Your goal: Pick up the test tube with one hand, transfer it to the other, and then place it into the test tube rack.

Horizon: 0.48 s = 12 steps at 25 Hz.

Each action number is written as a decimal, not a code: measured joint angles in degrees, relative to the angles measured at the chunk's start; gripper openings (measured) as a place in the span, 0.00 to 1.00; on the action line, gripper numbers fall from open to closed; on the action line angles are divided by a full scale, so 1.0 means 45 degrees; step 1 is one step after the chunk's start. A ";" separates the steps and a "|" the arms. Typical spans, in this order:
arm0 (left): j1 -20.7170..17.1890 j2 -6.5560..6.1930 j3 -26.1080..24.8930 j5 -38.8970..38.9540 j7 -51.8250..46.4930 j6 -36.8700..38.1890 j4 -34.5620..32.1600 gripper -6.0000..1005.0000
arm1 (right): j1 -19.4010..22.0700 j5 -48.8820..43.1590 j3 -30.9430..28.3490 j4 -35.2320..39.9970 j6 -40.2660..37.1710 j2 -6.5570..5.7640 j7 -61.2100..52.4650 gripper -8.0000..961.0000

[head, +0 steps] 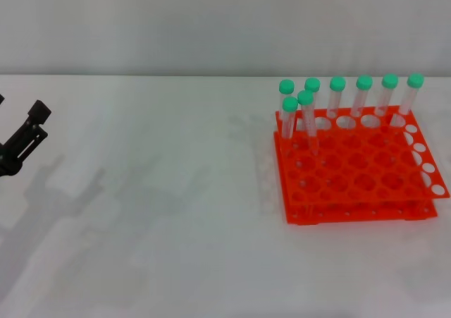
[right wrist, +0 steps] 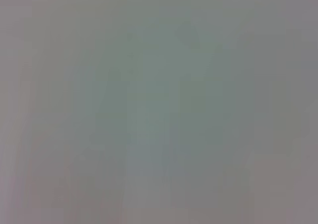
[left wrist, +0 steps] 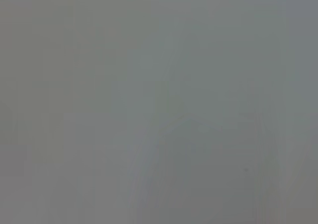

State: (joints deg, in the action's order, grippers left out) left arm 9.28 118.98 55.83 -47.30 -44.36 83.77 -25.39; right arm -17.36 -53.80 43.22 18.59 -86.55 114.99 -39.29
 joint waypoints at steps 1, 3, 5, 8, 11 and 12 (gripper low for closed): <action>0.0091 -0.0010 -0.0026 0.0022 0.0123 -0.0026 0.0111 0.89 | 0.0004 0.0001 -0.0229 -0.0299 -0.0131 0.0000 0.0227 0.87; 0.0214 -0.0019 -0.0030 0.0025 0.0246 -0.0147 0.0197 0.89 | 0.0007 0.0005 -0.0559 -0.0806 -0.0266 -0.0003 0.0578 0.87; 0.0308 -0.0019 -0.0033 0.0025 0.0262 -0.0280 0.0218 0.89 | 0.0010 0.0016 -0.0733 -0.1048 -0.0306 -0.0004 0.0720 0.86; 0.0378 -0.0010 -0.0039 0.0028 0.0260 -0.0344 0.0226 0.89 | 0.0028 0.0137 -0.0816 -0.1128 -0.0319 -0.0006 0.0764 0.86; 0.0499 -0.0029 -0.0100 0.0037 0.0243 -0.0428 0.0232 0.89 | -0.0014 0.0337 -0.0828 -0.1408 -0.0223 0.0000 0.0920 0.86; 0.0586 -0.0048 -0.0150 0.0037 0.0212 -0.0543 0.0232 0.89 | -0.0051 0.0436 -0.0831 -0.1579 -0.0170 0.0005 0.1102 0.86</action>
State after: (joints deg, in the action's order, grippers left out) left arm 11.92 118.77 55.15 -47.14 -43.41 81.33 -24.34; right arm -17.58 -51.84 39.49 11.48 -87.32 115.01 -34.33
